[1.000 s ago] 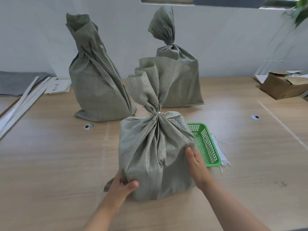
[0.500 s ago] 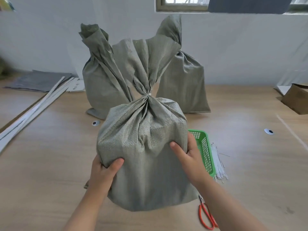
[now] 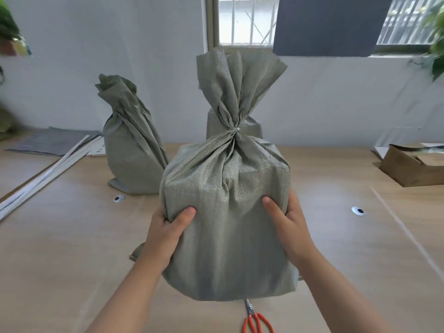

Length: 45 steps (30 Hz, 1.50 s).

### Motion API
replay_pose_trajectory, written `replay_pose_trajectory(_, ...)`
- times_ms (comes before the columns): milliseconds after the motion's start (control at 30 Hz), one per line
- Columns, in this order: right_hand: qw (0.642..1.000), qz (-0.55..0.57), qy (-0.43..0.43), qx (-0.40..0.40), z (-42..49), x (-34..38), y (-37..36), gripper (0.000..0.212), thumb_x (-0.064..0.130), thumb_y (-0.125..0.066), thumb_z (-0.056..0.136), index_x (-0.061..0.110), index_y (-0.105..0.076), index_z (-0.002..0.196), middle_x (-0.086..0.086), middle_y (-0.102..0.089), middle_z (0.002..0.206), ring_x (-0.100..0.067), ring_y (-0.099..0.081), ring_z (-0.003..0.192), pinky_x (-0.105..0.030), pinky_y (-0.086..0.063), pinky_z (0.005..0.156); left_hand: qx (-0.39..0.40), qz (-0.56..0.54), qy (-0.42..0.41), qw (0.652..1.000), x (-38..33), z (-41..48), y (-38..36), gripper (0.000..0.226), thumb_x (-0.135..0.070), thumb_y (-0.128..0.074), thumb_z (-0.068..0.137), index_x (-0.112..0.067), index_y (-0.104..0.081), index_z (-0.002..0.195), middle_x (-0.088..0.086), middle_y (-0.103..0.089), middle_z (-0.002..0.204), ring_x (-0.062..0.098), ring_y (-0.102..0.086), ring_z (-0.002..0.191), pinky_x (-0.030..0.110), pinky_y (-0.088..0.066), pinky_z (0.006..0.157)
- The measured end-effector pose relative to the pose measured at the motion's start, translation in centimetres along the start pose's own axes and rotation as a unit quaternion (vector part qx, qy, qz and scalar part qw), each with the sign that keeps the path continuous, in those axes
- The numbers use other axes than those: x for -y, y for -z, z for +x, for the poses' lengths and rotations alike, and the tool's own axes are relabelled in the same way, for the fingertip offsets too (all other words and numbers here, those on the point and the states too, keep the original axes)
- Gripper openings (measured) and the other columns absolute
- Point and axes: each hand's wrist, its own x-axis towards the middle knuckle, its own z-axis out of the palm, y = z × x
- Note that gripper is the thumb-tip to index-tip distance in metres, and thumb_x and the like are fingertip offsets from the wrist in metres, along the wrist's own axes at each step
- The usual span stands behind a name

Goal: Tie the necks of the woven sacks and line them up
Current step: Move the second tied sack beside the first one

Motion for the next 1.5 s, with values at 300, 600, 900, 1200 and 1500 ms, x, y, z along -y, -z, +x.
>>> replay_pose_trajectory(300,0.997,-0.007,-0.006,-0.073,2.7,-0.2,10.3,0.038,0.059,-0.066,0.076,0.051,-0.06,0.113,0.003,-0.059,0.128,-0.019,-0.058,0.121,-0.054,-0.047,0.103,0.089,0.018,-0.004,0.996,-1.5,2.4,-10.5,0.06,-0.055,-0.077,0.053,-0.032,-0.064,0.107,-0.016,-0.076,0.097,0.0,-0.07,0.092,0.014,-0.053,0.069)
replay_pose_trajectory(600,0.998,0.006,-0.009,-0.061,9.3,-1.1,26.4,0.041,0.05,-0.066,0.082,0.041,-0.06,0.122,0.002,-0.063,0.126,-0.016,-0.063,0.116,-0.051,-0.052,0.1,0.103,0.014,0.0,0.995,-1.0,3.9,-27.6,0.057,-0.052,-0.087,0.057,-0.035,-0.062,0.106,-0.014,-0.075,0.096,-0.005,-0.069,0.089,0.012,-0.052,0.068)
replay_pose_trajectory(900,0.998,-0.033,-0.038,-0.027,18.3,-2.8,38.2,0.032,0.035,-0.073,0.087,0.031,-0.063,0.117,-0.001,-0.068,0.12,-0.017,-0.068,0.108,-0.05,-0.055,0.095,0.141,0.034,0.029,0.989,1.5,8.9,-40.0,0.058,-0.043,-0.086,0.064,-0.03,-0.065,0.116,-0.009,-0.075,0.11,0.01,-0.07,0.104,0.037,-0.055,0.093)
replay_pose_trajectory(1200,0.994,-0.086,-0.059,-0.016,27.2,-7.8,43.1,0.046,0.021,-0.078,0.085,0.034,-0.057,0.124,0.009,-0.068,0.119,-0.009,-0.065,0.109,-0.034,-0.055,0.091,0.217,0.048,0.054,0.974,7.7,17.3,-47.4,0.082,-0.03,-0.089,0.068,-0.027,-0.048,0.138,-0.008,-0.066,0.129,0.009,-0.062,0.119,0.034,-0.052,0.1)
replay_pose_trajectory(1500,0.989,-0.139,-0.045,-0.006,37.1,-14.8,44.0,0.054,0.014,-0.076,0.086,0.027,-0.053,0.133,0.012,-0.067,0.121,0.004,-0.063,0.107,-0.014,-0.053,0.084,0.201,0.054,0.044,0.977,15.2,26.4,-52.3,0.093,-0.006,-0.092,0.064,-0.031,-0.042,0.138,-0.016,-0.065,0.125,0.002,-0.061,0.117,0.024,-0.052,0.094)
